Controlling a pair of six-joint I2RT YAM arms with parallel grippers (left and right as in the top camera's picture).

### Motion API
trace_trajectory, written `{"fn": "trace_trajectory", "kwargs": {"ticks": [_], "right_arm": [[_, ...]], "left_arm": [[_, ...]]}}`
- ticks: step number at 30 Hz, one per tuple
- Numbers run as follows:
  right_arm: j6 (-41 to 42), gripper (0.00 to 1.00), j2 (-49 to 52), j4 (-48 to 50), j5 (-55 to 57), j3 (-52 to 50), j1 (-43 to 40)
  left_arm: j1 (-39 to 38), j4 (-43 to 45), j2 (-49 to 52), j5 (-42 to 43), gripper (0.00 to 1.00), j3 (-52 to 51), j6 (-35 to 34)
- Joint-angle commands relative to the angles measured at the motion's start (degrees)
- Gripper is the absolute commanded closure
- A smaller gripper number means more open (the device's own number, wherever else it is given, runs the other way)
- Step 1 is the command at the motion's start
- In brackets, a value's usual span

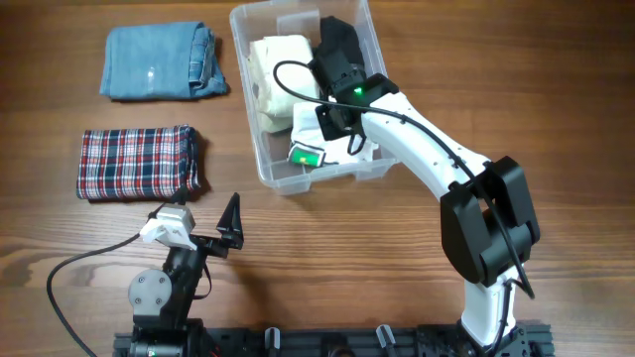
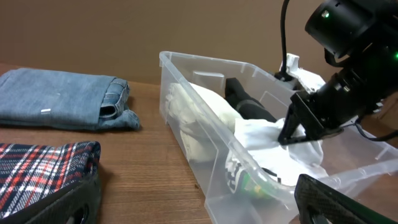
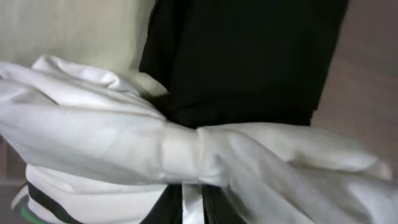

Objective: Pack container

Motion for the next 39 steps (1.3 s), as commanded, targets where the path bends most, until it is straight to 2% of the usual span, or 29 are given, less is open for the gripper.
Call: {"fn": "trace_trajectory", "kwargs": {"ticks": [1, 6, 12, 18, 27, 33, 39], "right_arm": [[1.8, 0.92, -2.0, 1.1, 3.2, 1.7, -0.2], [1.7, 0.92, -2.3, 0.9, 3.0, 1.7, 0.6], [1.4, 0.94, -2.4, -5.4, 1.7, 1.7, 1.1], [1.1, 0.95, -2.4, -13.3, -8.3, 1.7, 1.1], [3.1, 0.95, -2.4, -19.5, -12.4, 1.7, 1.1], [9.5, 0.96, -2.4, -22.9, -15.1, 1.7, 1.6], [20.3, 0.96, -2.4, -22.6, -14.2, 1.7, 5.5]], "left_arm": [[0.4, -0.3, -0.3, -0.3, 0.0, -0.3, 0.9], [0.4, -0.3, -0.3, -0.3, 0.0, -0.3, 0.9], [0.4, -0.3, -0.3, -0.3, 0.0, -0.3, 0.9], [0.4, -0.3, -0.3, -0.3, 0.0, -0.3, 0.9], [0.4, -0.3, -0.3, -0.3, 0.0, -0.3, 0.9], [0.4, -0.3, -0.3, -0.3, 0.0, -0.3, 0.9], [0.4, -0.3, -0.3, -0.3, 0.0, -0.3, 0.9]]}}
